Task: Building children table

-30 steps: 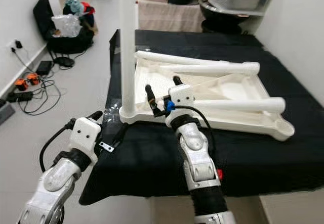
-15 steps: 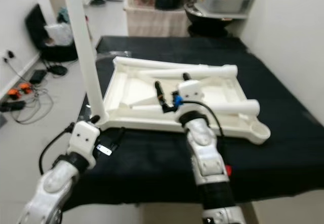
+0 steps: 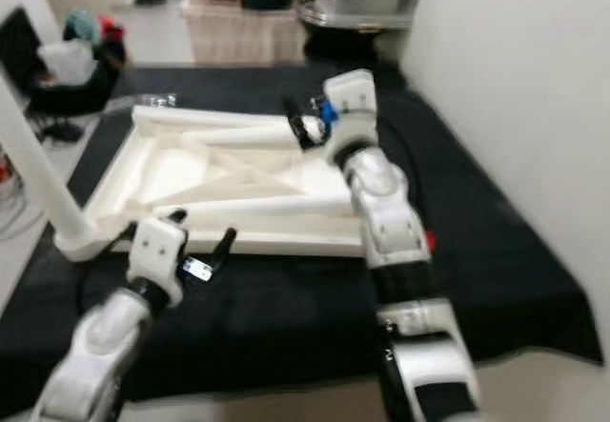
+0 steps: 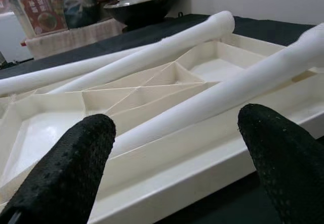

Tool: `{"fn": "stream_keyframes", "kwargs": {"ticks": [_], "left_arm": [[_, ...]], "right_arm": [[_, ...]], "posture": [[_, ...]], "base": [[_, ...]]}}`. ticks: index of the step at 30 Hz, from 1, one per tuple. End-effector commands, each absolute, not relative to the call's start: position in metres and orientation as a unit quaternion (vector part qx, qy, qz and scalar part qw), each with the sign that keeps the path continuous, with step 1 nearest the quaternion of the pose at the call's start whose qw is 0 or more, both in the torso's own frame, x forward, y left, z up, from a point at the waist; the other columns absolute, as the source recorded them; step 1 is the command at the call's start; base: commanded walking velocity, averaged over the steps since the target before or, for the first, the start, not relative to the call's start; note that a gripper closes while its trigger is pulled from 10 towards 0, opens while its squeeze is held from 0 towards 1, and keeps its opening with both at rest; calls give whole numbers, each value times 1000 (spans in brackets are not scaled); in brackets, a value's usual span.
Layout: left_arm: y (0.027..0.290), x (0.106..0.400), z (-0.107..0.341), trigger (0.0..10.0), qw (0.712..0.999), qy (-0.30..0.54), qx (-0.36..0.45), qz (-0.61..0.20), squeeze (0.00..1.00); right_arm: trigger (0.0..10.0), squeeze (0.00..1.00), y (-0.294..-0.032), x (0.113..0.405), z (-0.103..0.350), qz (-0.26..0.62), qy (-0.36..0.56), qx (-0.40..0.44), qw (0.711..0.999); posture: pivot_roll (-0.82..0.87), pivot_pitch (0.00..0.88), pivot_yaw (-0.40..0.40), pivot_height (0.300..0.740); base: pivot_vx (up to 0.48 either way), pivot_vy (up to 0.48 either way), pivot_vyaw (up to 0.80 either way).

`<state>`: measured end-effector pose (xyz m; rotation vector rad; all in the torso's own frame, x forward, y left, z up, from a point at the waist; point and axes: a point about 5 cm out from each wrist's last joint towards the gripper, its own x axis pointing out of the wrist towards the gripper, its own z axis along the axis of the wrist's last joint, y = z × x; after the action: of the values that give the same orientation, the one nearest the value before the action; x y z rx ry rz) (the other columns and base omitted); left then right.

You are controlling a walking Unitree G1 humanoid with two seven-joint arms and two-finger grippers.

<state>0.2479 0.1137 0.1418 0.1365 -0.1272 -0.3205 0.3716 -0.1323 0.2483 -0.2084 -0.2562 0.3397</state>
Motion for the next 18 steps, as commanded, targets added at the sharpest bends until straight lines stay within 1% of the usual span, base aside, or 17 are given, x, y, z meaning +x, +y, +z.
{"fn": "stream_keyframes", "kwargs": {"ticks": [1, 2, 3, 5, 7, 8, 9, 10, 11, 13, 14, 15, 16, 18], "left_arm": [[112, 246, 141, 10000, 983, -58, 66, -162, 0], [111, 245, 140, 10000, 983, -57, 64, -162, 0], [111, 245, 140, 10000, 983, -57, 64, -162, 0], [109, 243, 139, 10000, 983, -55, 61, -163, 0], [109, 243, 139, 10000, 983, -55, 61, -163, 0], [107, 242, 139, 10000, 983, -53, 58, -164, 0], [107, 242, 139, 10000, 983, -53, 58, -164, 0], [105, 241, 139, 10000, 983, -53, 54, -168, 0], [105, 241, 139, 10000, 983, -53, 54, -168, 0], [98, 238, 141, 10000, 981, -54, 44, -181, 0], [98, 238, 141, 10000, 981, -54, 44, -181, 0], [95, 236, 143, 10000, 980, -55, 41, -186, 0], [95, 236, 143, 10000, 980, -55, 41, -186, 0], [92, 232, 145, 10000, 980, -55, 34, -189, 0]], "right_arm": [[10000, 0, -126, 378, 252, 194, -114, -114, 968], [10000, 0, -123, 382, 253, 215, -101, -122, 964], [10000, 0, -123, 382, 253, 215, -101, -122, 964], [10000, 0, -119, 387, 253, 282, -56, -156, 945], [10000, 0, -119, 387, 253, 282, -56, -156, 945], [10000, 0, -117, 388, 253, 320, -27, -170, 932], [10000, 0, -117, 388, 253, 320, -27, -170, 932], [10000, 0, -115, 389, 255, 358, -11, -202, 911], [10000, 0, -115, 389, 255, 358, -11, -202, 911], [10000, 0, -112, 393, 256, 414, 41, -246, 876], [10000, 0, -112, 393, 256, 414, 41, -246, 876], [10000, 0, -112, 395, 254, 440, 67, -275, 852], [10000, 0, -112, 395, 254, 440, 67, -275, 852], [10000, 0, -116, 396, 250, 472, 106, -313, 817]], "posture": [[30, 0, -77, 740], [31, 0, -81, 740], [31, 0, -81, 740], [34, 0, -88, 740], [34, 0, -88, 740], [32, 0, -91, 740], [32, 0, -91, 740], [26, 0, -93, 740], [26, 0, -93, 740], [29, 9, -109, 740], [29, 9, -109, 740], [33, 24, -114, 740], [33, 24, -114, 740], [38, 48, -128, 740]], "base": [[0, 0, 0], [0, 0, 0], [0, 0, 0], [0, 0, 0], [0, 0, 0], [0, 0, 0], [0, 0, 0], [0, 0, 0], [0, 0, 0], [0, 0, 0], [0, 0, 0], [0, 0, 0], [0, 0, 0], [0, 0, 0]]}}
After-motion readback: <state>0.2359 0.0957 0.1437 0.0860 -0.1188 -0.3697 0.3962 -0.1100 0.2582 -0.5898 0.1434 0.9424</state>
